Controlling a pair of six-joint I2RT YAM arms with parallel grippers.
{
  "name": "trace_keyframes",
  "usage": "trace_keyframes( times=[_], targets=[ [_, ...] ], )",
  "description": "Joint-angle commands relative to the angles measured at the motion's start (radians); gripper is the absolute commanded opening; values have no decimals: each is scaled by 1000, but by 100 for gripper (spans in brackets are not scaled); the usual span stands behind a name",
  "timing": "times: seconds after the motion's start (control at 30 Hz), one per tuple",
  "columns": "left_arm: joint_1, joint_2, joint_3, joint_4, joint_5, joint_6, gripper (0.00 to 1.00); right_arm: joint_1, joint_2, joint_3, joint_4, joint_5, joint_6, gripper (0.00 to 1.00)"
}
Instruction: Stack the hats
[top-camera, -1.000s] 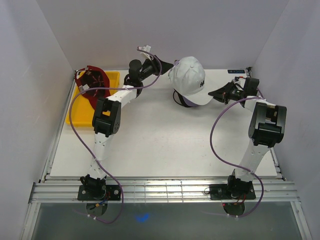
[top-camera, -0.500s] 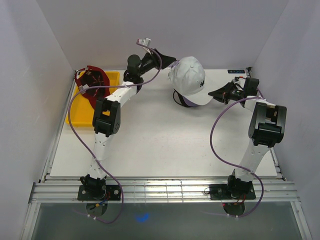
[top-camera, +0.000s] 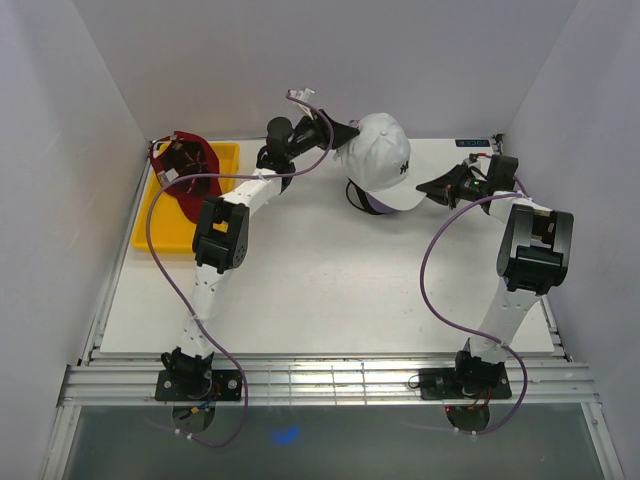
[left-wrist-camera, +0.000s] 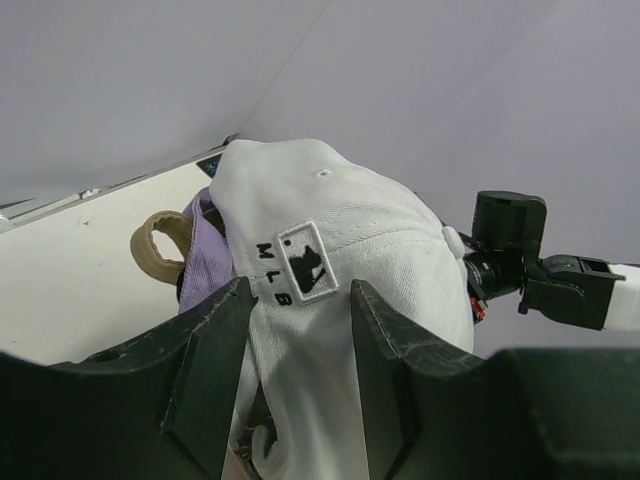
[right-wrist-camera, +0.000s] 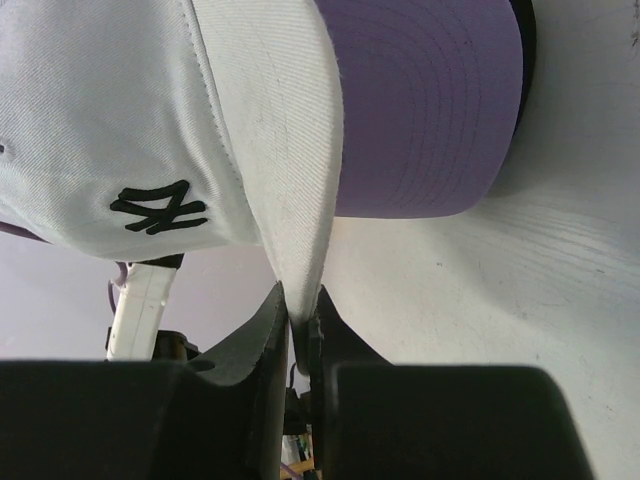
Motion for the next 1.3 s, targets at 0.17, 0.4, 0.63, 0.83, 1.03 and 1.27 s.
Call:
trace_keyframes(
  times=[0.17,0.4,0.63,0.83,1.03,1.27],
  targets=[
    [-11,-30,0,-40,7,25,53,1,44,-8,-134,119,-70,8],
    [-17,-35,-14,-40,21,28,34,1,44,-7,-137,118,-73,8],
    [-25,-65,-63,-41,-17,45,1,1,46,-8,-140,118,-76,8],
    [-12,-107,-128,-58,-117,40,0,1,43,-11,-142,118,-81,8],
    [-11,-90,-71,-60,-37,36,18,1,44,-8,-142,119,-79,8],
    [-11,-130,-89,-43,-22,65,52,1,39,-3,-146,118,-79,8]
  ],
)
